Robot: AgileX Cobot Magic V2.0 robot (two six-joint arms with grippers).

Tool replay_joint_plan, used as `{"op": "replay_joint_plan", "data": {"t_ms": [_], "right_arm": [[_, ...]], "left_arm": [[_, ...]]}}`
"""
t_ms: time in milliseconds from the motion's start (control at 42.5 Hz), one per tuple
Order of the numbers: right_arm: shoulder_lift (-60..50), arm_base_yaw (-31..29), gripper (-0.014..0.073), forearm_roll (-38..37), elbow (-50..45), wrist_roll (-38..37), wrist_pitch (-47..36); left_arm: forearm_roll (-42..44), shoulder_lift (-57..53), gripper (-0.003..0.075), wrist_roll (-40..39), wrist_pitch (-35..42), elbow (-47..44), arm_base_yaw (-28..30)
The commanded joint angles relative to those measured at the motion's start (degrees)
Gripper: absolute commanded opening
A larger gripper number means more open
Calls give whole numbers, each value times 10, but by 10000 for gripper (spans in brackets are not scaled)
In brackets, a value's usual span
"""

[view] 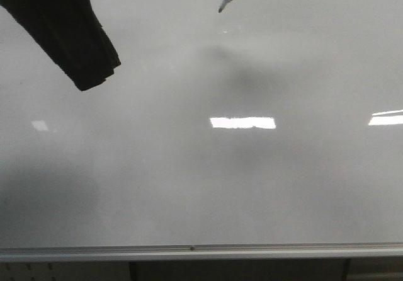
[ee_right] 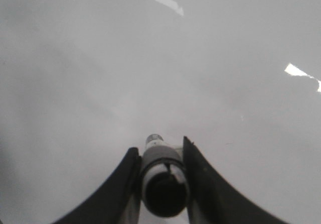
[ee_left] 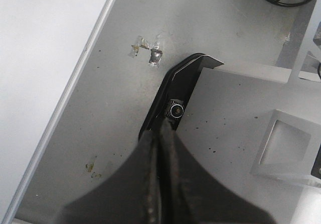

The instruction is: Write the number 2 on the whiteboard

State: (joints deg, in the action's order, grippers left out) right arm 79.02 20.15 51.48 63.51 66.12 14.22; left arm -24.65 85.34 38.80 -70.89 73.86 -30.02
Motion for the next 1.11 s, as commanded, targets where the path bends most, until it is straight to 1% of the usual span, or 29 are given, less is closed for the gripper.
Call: {"op": "replay_joint_plan", "data": {"t_ms": [0, 259, 565, 683, 848, 1083], "right_arm": [[4, 0, -109, 15, 35, 4, -30], [28, 0, -109, 15, 47, 4, -41], [28, 0, -109, 15, 47, 4, -102], [28, -1, -109, 15, 47, 4, -142], [27, -2, -109, 15, 47, 4, -178], [8, -11, -109, 15, 47, 4, -182]], "left_arm": [[-29, -25, -20, 0, -11, 18, -4], [-29, -25, -20, 0, -11, 18, -4], [-29, -25, -20, 0, -11, 18, -4], [-29, -25, -20, 0, -11, 18, -4], [-29, -25, -20, 0, -11, 18, -4], [-29, -25, -20, 0, -10, 18, -4]]}}
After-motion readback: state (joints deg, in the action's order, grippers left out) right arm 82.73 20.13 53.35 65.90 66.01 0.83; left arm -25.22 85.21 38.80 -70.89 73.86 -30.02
